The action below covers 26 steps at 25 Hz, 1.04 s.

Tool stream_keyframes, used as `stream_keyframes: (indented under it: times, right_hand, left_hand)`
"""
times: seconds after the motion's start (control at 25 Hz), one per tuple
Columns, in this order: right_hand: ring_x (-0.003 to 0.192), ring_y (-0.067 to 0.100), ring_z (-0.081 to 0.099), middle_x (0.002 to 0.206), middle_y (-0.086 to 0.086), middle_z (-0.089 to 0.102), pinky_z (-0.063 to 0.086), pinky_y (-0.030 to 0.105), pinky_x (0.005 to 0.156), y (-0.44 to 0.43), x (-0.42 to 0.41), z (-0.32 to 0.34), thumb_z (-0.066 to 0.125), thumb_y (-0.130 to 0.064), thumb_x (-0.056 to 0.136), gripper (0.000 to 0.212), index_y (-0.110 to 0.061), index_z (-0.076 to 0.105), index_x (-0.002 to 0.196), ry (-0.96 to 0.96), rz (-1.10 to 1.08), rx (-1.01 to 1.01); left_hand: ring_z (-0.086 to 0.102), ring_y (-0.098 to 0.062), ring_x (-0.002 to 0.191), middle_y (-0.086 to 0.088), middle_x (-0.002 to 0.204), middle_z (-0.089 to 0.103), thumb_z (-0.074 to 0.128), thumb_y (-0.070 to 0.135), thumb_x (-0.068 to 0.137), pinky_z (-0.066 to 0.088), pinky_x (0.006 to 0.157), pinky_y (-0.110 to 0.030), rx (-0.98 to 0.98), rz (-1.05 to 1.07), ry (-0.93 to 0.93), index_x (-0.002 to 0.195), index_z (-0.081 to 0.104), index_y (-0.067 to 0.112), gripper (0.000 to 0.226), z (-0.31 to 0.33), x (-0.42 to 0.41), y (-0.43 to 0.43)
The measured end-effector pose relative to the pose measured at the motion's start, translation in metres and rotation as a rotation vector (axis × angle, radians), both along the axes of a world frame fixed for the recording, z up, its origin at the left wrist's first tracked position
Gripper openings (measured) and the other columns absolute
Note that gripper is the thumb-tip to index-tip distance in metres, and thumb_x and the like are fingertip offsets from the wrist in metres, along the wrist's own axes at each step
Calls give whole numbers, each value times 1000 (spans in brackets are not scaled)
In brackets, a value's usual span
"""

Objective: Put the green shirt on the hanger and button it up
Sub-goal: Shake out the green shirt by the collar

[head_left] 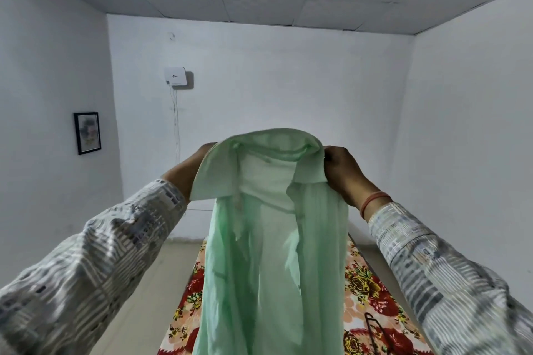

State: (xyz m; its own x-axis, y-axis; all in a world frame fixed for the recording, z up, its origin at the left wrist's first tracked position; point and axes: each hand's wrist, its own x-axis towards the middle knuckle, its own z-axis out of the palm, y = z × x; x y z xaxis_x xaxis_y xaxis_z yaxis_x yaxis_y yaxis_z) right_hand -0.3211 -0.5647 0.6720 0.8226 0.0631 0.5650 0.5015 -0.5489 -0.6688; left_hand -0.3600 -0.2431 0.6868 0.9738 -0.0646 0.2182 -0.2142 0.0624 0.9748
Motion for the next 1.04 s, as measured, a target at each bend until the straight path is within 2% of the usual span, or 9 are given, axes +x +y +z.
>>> stream_keyframes:
  times: [0.08,0.2,0.36,0.44,0.56,0.68,0.84,0.92,1.04]
  right_hand:
    - [92,34,75,89,4,79,64,54,82,-2,3,2,53,-17,89,23,-17,77,90,13,-46,2]
    - [91,32,76,91,4,80,63,59,84,-7,9,1,57,-17,87,23,-21,79,92,51,-61,58]
    - [93,35,76,95,7,81,63,61,86,-9,-1,1,61,-22,77,25,-25,82,91,73,-26,140]
    - [95,37,77,94,8,81,63,62,86,-9,-6,1,62,-25,73,26,-24,82,90,74,11,172]
    - [95,34,78,94,7,82,63,62,87,-6,-12,1,62,-23,78,25,-26,83,92,78,47,183]
    - [95,30,79,95,2,83,64,59,89,-6,-21,5,66,-23,84,20,-33,83,88,90,58,190]
    - [94,28,77,93,-1,83,61,46,85,-8,-33,12,64,-22,87,21,-31,83,86,119,104,223]
    - [92,26,73,97,5,82,57,41,83,-2,-37,12,68,-24,83,17,-27,84,87,152,192,306]
    - [89,28,71,105,20,80,55,42,81,11,-39,7,72,-17,94,14,-8,80,101,217,229,367]
  left_hand:
    - [70,-28,96,-11,104,73,52,10,107,58,86,-36,-53,-84,-27,117,75,11,26,7,-8,-8]
    - [69,-27,82,-12,97,71,41,-12,75,57,72,-34,-228,-438,36,109,67,13,50,15,-23,-17]
    - [68,-26,94,-13,108,68,51,-27,69,60,78,-32,33,-480,-119,123,66,10,68,17,-25,-23]
    - [72,-26,100,-14,112,73,66,-27,80,65,84,-35,129,-368,-202,127,68,1,55,13,-26,-27]
    - [73,-31,93,-18,100,77,77,2,96,63,86,-42,108,-74,-284,106,79,-2,11,6,-28,-35]
    - [60,-31,85,-18,91,66,76,46,99,51,79,-47,136,133,-310,90,70,-11,59,3,-23,-36]
    - [54,-23,77,0,84,57,71,57,98,37,67,-32,675,685,-563,63,66,15,55,1,-14,-34]
    - [50,-23,59,3,63,55,76,48,98,37,58,-29,336,544,-370,58,59,18,53,4,-23,-45]
    - [68,-19,56,-9,75,73,67,15,106,59,53,-30,-83,204,0,92,76,6,19,4,-30,-52]
